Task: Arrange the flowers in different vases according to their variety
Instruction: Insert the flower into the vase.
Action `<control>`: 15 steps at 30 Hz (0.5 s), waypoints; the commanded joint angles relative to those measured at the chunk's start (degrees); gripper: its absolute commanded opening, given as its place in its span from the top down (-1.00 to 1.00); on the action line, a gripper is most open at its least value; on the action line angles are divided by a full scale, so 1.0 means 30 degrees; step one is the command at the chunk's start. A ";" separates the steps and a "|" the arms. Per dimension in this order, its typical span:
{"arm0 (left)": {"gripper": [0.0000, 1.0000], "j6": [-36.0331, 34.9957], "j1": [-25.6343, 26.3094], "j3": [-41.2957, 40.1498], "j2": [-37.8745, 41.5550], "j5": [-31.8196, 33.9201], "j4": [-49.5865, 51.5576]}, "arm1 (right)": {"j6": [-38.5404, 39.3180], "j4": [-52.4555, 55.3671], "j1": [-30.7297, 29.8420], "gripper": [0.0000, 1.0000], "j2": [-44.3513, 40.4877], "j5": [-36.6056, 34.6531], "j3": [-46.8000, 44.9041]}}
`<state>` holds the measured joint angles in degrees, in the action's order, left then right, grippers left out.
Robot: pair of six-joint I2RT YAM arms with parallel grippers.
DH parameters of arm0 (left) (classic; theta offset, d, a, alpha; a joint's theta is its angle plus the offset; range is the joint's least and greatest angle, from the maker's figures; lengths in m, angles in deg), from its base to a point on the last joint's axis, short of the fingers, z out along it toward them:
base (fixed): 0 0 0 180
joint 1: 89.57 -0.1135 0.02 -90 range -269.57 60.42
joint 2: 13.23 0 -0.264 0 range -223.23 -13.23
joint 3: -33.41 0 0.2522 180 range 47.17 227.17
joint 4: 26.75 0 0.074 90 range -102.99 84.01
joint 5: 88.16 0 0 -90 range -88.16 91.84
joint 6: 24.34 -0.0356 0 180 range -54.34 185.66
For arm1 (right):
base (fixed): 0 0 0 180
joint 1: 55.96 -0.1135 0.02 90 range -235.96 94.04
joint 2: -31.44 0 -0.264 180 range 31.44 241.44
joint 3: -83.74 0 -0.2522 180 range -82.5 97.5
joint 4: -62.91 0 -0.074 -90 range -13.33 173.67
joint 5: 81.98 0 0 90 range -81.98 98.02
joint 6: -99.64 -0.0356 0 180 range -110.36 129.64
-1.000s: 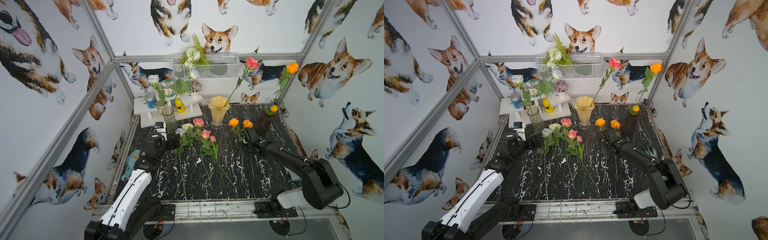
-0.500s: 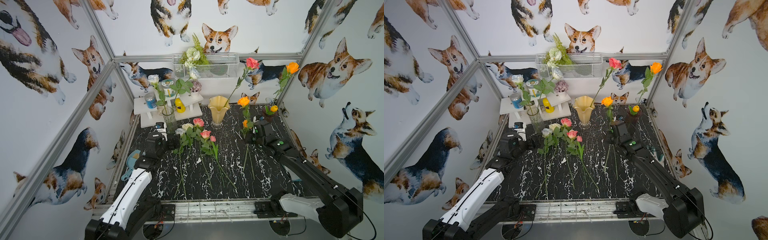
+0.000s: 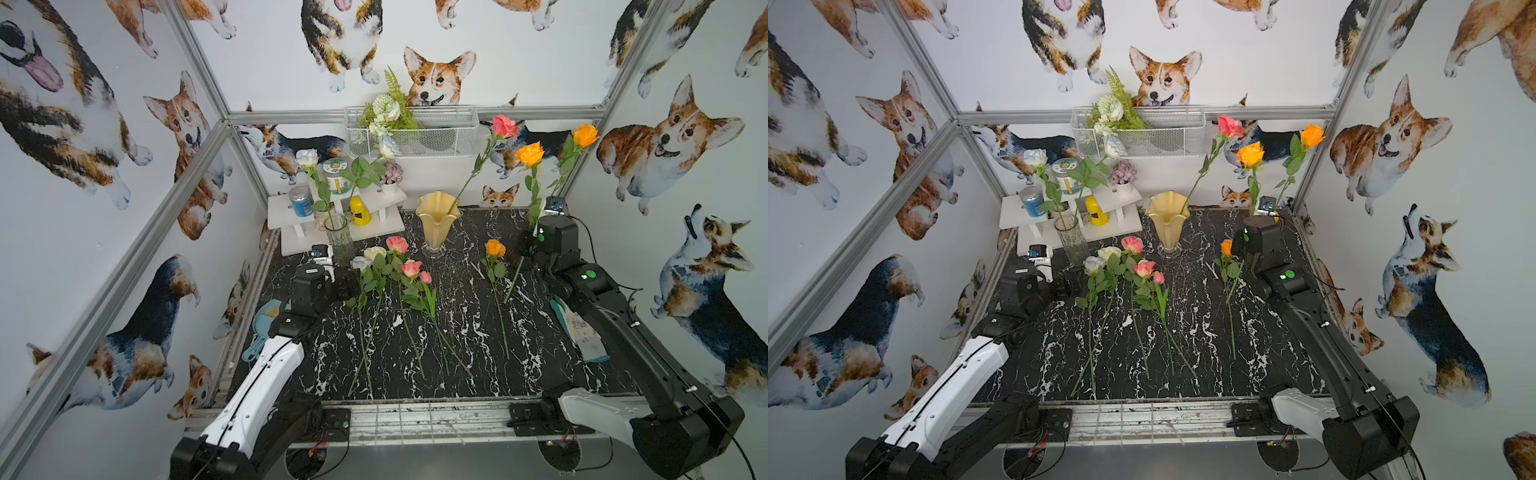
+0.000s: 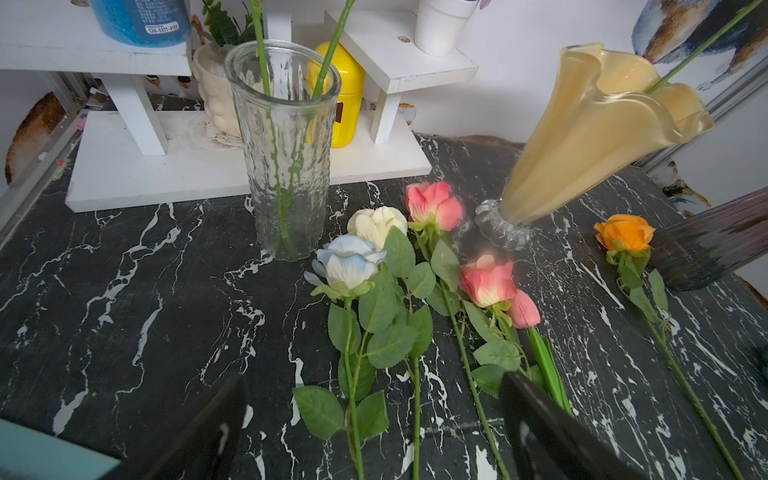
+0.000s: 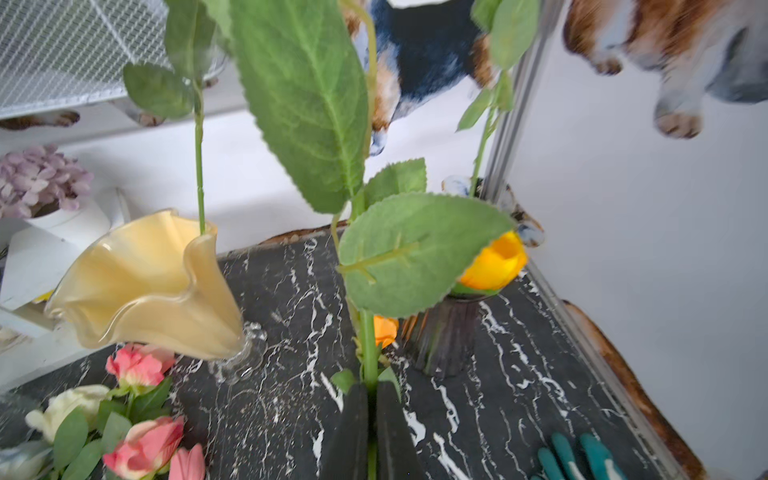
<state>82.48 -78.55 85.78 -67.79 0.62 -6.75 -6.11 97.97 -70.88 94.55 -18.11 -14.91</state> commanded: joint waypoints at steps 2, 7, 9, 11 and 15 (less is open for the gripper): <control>-1.00 0.0006 0.0016 0.0019 -0.0067 0.0053 -0.0169 | 0.1937 -0.2844 0.0506 1.00 -0.0576 -0.1462 0.0646; -1.00 0.0004 0.0015 0.0049 -0.0159 0.0009 -0.0205 | 0.3863 -0.4781 0.1321 1.00 -0.0747 -0.2861 0.1565; -1.00 0.0016 0.0016 0.0032 -0.0167 -0.0004 -0.0205 | 0.4582 -0.5185 0.1770 1.00 -0.0511 -0.3180 0.2203; -1.00 0.0004 0.0016 0.0020 -0.0130 0.0023 -0.0198 | 0.5177 -0.5587 0.2290 1.00 -0.0217 -0.3464 0.2737; -1.00 0.0015 0.0016 0.0020 -0.0083 0.0053 -0.0190 | 0.6502 -0.7323 0.3204 1.00 0.0201 -0.4199 0.2959</control>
<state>82.45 -78.55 85.78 -68.12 0.60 -6.77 8.80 82.43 -62.29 94.68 -27.68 -6.58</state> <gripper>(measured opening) 0.998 0.083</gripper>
